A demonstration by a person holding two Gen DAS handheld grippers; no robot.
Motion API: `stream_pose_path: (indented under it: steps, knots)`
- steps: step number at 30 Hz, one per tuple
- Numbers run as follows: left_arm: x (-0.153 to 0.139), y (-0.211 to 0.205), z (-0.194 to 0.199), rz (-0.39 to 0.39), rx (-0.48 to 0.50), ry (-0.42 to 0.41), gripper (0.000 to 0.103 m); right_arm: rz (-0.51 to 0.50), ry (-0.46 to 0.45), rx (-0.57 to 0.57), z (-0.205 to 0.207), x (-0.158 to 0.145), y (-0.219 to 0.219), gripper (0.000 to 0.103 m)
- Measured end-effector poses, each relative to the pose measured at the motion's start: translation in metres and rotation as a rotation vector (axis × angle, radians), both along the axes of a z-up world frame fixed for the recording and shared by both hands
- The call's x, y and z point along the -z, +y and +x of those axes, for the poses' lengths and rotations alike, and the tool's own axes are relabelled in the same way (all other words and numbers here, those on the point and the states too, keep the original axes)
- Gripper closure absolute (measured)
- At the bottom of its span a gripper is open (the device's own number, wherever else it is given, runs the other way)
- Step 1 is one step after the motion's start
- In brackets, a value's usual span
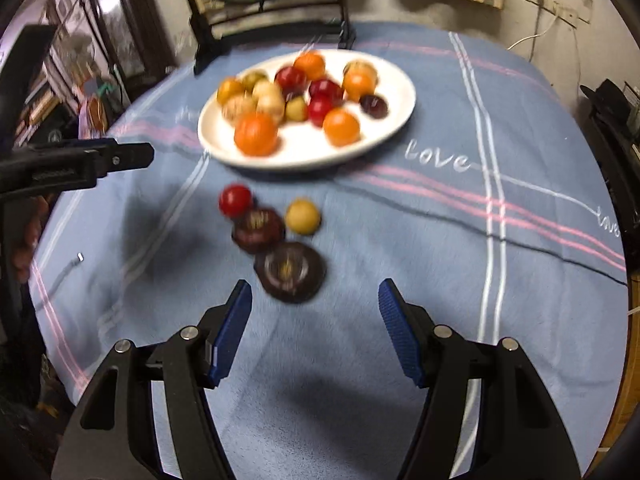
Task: Organize fruits
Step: 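Move both tools back toward the remaining fruit pile, then grasp a red plum with the left tool while the right tool grasps a large dark plum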
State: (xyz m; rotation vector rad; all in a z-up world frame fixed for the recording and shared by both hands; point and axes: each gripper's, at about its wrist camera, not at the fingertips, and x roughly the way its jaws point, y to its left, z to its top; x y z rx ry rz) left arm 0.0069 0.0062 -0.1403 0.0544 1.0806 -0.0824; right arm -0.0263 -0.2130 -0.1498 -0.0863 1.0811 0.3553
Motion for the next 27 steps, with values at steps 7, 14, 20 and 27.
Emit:
stream_pose_path:
  steps: [7,14,20,27]
  knots:
    - [0.014,0.011,-0.007,-0.005,-0.04,0.044,0.023,-0.055,0.009,-0.067,0.013,0.021,0.023,0.037]
    - [0.016,0.012,-0.005,-0.014,-0.052,0.054,0.023,-0.102,0.027,-0.125,0.024,0.036,0.035,0.053]
    - [0.024,-0.014,0.006,-0.039,-0.001,0.074,0.023,-0.033,0.05,-0.125,0.023,0.028,0.025,0.055]
    - [0.039,-0.055,0.029,-0.083,0.032,0.105,0.023,0.014,0.052,-0.067,0.02,0.02,0.005,0.055]
